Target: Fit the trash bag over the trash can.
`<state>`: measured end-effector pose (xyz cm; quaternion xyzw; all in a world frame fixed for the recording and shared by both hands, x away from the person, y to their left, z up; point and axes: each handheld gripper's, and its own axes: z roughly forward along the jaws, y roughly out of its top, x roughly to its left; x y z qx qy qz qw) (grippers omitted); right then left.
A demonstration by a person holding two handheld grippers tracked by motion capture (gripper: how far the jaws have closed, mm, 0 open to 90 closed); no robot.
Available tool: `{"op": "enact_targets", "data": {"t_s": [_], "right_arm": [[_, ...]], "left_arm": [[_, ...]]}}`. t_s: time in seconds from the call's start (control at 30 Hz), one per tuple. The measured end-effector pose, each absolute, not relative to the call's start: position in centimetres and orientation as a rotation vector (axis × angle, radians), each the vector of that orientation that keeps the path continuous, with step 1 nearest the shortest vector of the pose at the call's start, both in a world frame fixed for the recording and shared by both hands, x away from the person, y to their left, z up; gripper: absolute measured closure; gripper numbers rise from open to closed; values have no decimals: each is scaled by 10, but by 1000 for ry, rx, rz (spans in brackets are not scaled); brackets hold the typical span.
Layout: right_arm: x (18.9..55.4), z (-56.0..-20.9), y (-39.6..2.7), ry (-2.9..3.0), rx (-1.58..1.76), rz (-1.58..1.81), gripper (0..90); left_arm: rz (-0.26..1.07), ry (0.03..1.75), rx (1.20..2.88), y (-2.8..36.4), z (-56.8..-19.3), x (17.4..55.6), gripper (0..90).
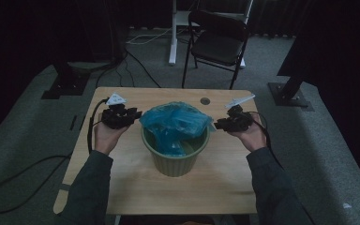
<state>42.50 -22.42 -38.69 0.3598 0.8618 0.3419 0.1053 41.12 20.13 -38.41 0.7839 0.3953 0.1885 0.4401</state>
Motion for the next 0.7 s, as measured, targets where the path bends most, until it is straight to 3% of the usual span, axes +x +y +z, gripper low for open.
{"op": "enact_targets", "data": {"t_s": [0.3,0.7], "right_arm": [[410,-364,-223,2546,877,1132,626],[410,-357,-208,2542,808,1169,636]], "left_arm": [[428,907,1917,211,-375,389,619],[363,726,1961,198,-368,378,481]]}}
